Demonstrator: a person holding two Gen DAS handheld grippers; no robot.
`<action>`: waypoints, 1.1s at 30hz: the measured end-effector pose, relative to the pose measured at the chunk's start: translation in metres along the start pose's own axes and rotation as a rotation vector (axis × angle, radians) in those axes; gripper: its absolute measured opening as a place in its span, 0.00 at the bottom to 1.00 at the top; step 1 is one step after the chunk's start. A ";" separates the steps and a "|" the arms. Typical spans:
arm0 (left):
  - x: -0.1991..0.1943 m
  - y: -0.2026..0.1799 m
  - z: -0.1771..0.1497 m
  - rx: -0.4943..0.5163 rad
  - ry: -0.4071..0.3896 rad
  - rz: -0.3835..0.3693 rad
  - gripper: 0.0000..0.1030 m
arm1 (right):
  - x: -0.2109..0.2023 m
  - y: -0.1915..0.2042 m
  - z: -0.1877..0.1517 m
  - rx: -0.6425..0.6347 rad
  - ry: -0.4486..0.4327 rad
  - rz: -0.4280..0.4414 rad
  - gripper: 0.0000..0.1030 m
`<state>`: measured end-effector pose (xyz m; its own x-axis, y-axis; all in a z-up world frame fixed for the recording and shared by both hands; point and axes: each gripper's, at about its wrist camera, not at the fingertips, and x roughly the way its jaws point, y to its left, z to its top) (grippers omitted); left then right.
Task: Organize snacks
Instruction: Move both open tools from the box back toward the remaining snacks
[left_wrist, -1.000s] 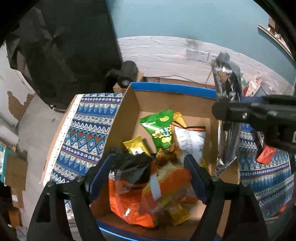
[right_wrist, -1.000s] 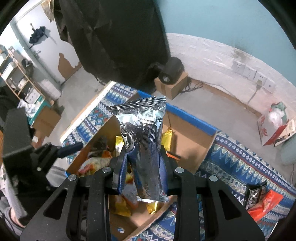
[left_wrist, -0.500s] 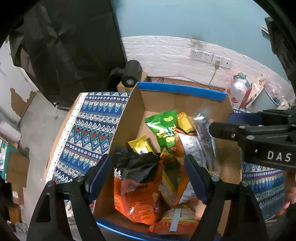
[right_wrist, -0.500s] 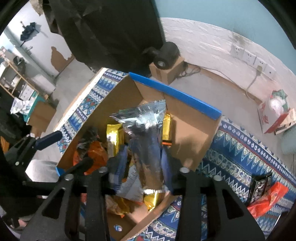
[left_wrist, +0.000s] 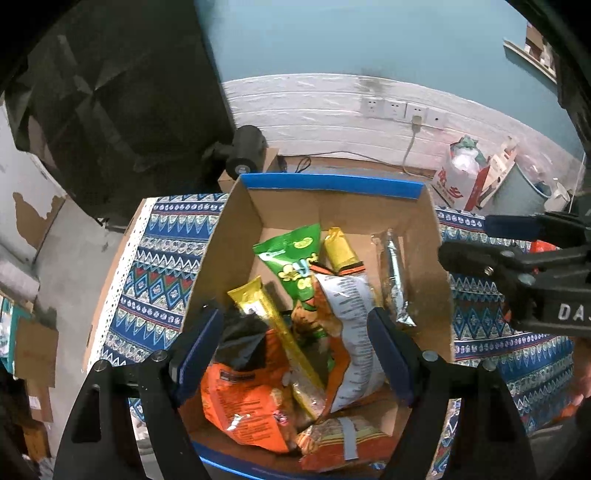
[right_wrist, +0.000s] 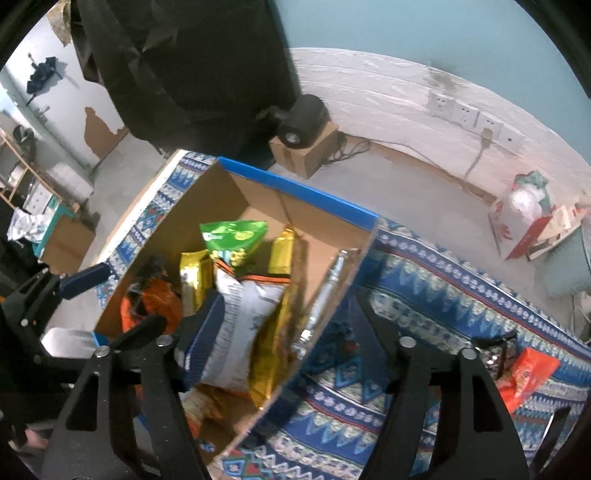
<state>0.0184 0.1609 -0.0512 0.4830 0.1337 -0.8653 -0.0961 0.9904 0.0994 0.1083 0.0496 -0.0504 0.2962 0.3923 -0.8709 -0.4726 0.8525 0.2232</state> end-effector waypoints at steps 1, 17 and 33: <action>0.000 -0.004 0.001 0.009 0.000 -0.001 0.79 | -0.002 -0.004 -0.002 0.006 -0.001 -0.002 0.74; -0.004 -0.068 0.003 0.143 0.001 -0.008 0.81 | -0.042 -0.061 -0.044 0.042 -0.021 -0.100 0.74; 0.009 -0.157 0.008 0.290 0.020 -0.062 0.82 | -0.071 -0.151 -0.094 0.183 -0.023 -0.201 0.75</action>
<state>0.0443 0.0064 -0.0705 0.4624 0.0751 -0.8835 0.1872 0.9657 0.1800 0.0806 -0.1390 -0.0637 0.3889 0.2149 -0.8959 -0.2456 0.9614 0.1240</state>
